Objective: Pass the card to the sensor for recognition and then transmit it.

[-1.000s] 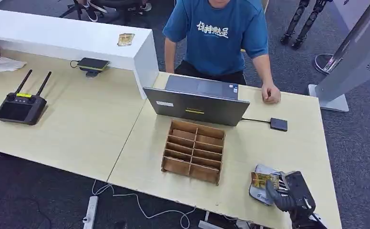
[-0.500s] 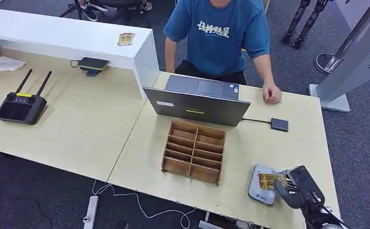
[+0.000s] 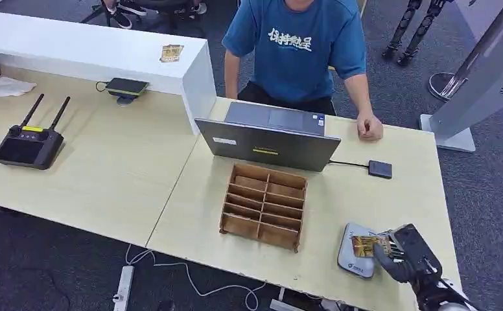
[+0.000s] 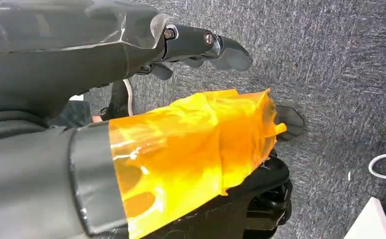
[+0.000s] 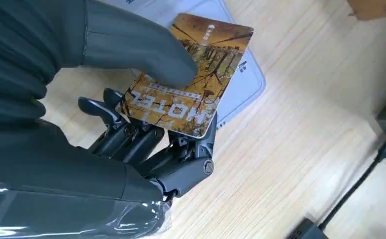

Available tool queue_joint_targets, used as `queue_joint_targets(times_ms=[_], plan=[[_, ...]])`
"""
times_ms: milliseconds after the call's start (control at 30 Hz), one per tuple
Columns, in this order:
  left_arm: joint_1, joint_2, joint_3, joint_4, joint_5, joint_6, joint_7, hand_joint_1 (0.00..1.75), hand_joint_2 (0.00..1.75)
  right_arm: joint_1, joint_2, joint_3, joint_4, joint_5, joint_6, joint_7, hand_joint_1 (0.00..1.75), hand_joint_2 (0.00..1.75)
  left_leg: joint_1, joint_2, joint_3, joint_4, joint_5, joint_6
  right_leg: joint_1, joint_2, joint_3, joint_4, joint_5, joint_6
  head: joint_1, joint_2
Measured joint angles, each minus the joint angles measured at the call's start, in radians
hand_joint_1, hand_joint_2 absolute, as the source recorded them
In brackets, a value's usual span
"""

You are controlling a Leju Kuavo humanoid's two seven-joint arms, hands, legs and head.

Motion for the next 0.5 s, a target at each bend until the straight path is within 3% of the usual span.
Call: queue_joint_targets(times_ms=[133, 500], plan=[[-0.001, 0.002, 0.000, 0.000, -0.004, 0.000, 0.000, 0.00, 0.00, -0.055, -0.047, 0.051, 0.014, 0.018, 0.066, 0.058, 1.75, 1.75, 0.000, 0.000, 0.000, 0.000, 0.000, 0.000, 0.000, 0.000, 0.000, 0.000, 0.000, 0.000, 0.000, 0.000], [-0.007, 0.006, 0.000, 0.000, -0.009, 0.000, 0.007, 0.00, 0.00, -0.132, -0.141, 0.167, 0.033, 0.018, 0.139, 0.099, 1.75, 1.75, 0.000, -0.001, 0.000, 0.000, 0.000, 0.000, 0.000, -0.001, 0.000, 0.000, 0.000, 0.000, 0.000, 0.000]])
